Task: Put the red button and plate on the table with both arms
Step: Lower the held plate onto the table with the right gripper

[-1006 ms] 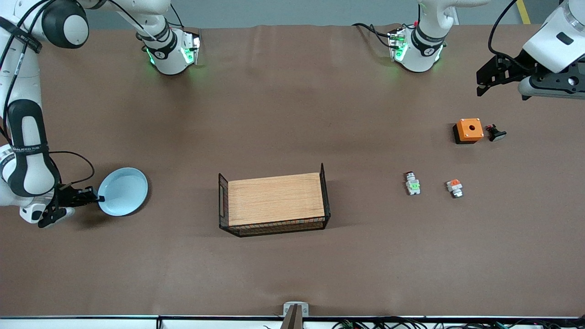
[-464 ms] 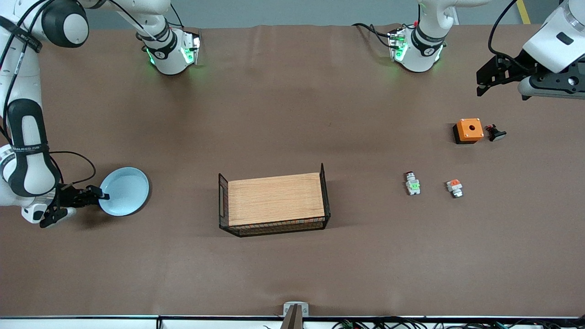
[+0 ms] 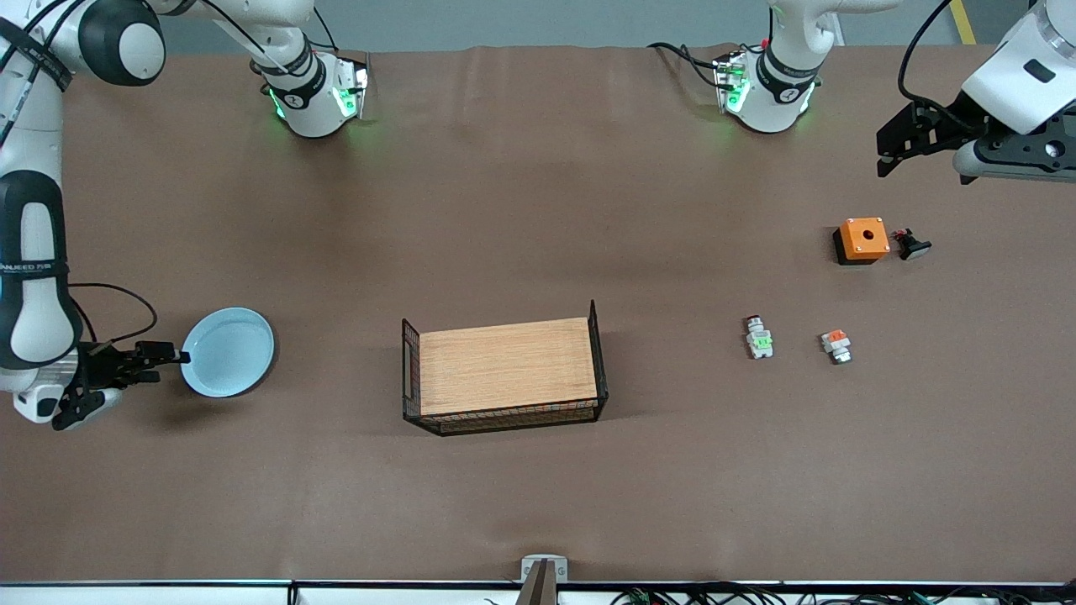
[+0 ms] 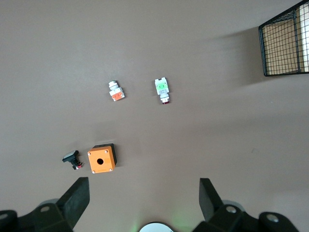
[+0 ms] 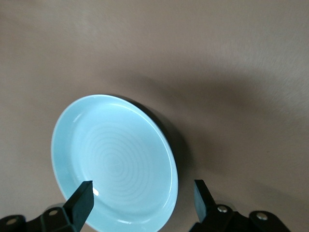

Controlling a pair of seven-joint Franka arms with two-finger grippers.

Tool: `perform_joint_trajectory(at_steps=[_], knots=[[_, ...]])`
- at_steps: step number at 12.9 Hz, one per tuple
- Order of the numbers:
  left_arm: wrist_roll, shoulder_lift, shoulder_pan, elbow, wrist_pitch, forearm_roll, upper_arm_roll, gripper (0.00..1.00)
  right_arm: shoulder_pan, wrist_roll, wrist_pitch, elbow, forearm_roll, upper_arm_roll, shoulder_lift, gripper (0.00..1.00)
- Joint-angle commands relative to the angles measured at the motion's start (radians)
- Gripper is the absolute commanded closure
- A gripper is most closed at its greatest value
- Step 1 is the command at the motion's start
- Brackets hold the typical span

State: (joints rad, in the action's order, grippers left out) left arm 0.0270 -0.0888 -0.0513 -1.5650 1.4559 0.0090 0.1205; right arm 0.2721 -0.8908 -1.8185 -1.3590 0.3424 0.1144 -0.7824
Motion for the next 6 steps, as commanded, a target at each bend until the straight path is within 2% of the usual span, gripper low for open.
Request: perform_joint_trajectory(at_steps=[1, 3, 4, 6], knots=[[0.014, -0.02, 0.002, -0.012, -0.002, 0.006, 0.004, 0.0, 0.001, 0.023, 0.088, 0.072, -0.031, -0.005, 0.008, 0.0], [0.014, -0.019, 0.002, -0.013, -0.002, 0.006, 0.004, 0.0, -0.046, 0.102, 0.177, 0.144, -0.051, 0.002, 0.02, 0.0], [0.014, -0.019, 0.002, -0.012, 0.0, 0.006, 0.004, 0.0, -0.08, 0.192, 0.244, 0.193, -0.107, 0.001, 0.037, 0.0], [0.014, -0.019, 0.002, -0.013, 0.0, 0.006, 0.004, 0.0, -0.128, 0.369, 0.387, 0.27, -0.134, -0.001, 0.064, 0.0]])
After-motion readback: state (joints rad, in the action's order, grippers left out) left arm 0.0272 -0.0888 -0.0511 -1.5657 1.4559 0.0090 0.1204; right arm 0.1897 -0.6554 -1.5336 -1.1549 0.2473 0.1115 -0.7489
